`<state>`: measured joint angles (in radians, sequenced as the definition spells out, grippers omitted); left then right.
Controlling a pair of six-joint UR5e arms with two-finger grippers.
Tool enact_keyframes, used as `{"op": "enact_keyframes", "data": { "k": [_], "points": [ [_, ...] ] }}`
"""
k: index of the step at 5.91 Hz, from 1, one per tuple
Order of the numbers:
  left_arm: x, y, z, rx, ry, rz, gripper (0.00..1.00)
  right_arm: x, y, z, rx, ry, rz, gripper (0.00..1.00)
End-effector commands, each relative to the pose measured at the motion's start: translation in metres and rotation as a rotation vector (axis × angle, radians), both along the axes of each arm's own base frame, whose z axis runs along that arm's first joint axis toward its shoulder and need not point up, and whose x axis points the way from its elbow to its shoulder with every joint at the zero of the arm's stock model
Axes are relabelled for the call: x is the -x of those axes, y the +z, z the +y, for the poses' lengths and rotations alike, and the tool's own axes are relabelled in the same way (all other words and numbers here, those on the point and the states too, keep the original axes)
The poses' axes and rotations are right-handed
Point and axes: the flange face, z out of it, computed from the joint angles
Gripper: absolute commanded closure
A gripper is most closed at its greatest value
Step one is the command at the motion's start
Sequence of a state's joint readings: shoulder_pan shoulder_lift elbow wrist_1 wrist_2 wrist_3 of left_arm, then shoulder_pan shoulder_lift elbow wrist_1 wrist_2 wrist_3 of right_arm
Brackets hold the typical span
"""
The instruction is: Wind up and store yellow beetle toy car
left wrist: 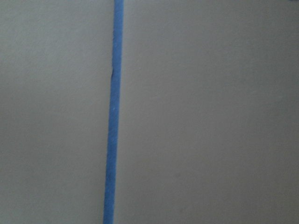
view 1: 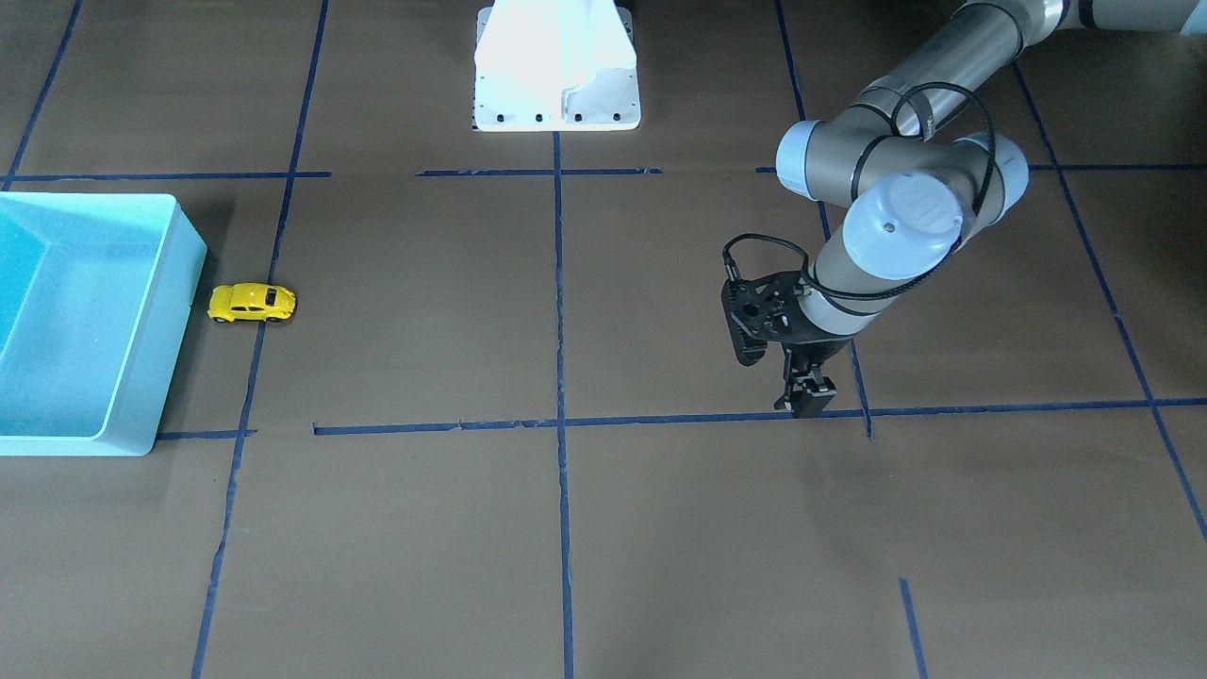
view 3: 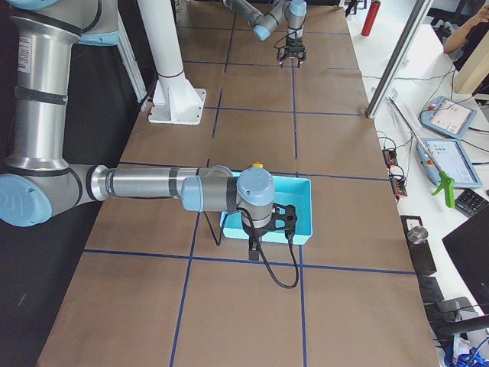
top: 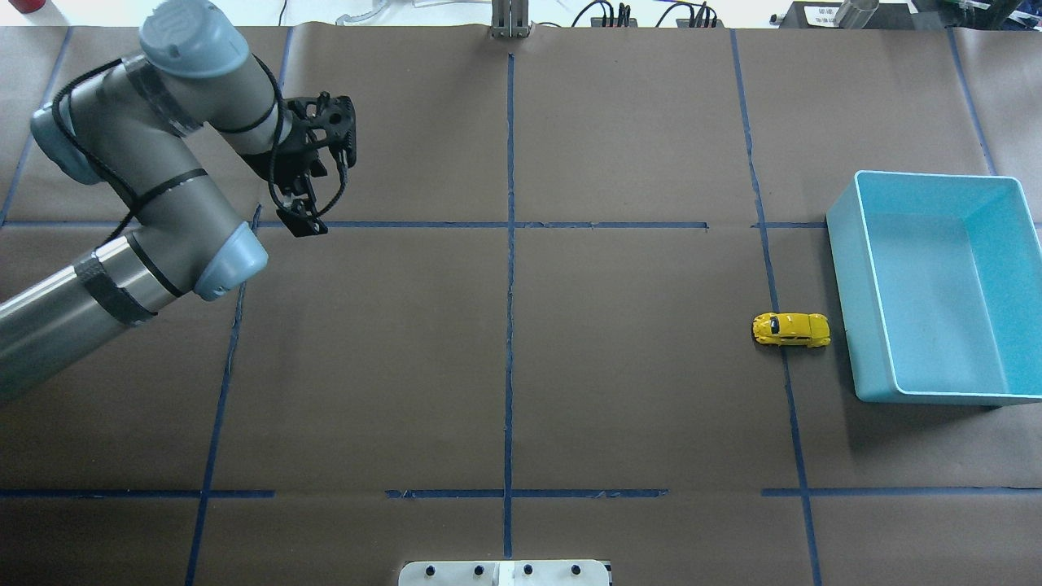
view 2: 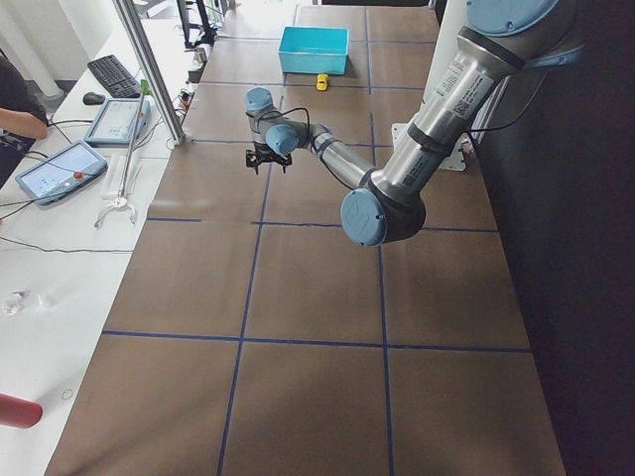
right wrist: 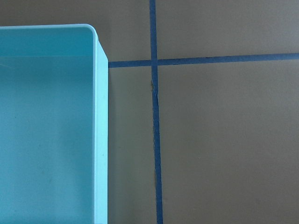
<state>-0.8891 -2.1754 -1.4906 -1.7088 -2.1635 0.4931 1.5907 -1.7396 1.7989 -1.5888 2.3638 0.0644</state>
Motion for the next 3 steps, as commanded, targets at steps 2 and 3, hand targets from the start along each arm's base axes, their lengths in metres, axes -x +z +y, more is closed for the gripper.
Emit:
{"op": "enact_keyframes", "data": {
  "k": [2,3],
  "points": [
    [0.173,0.075,-0.048,0.299,-0.189,-0.032,0.0,0.001,0.0,0.0,0.0,-0.001,0.0,0.0],
    [0.233,0.114,-0.05,0.378,-0.272,-0.05,0.0,0.0,0.001,-0.001,0.003,0.0,0.006,0.0]
  ]
}}
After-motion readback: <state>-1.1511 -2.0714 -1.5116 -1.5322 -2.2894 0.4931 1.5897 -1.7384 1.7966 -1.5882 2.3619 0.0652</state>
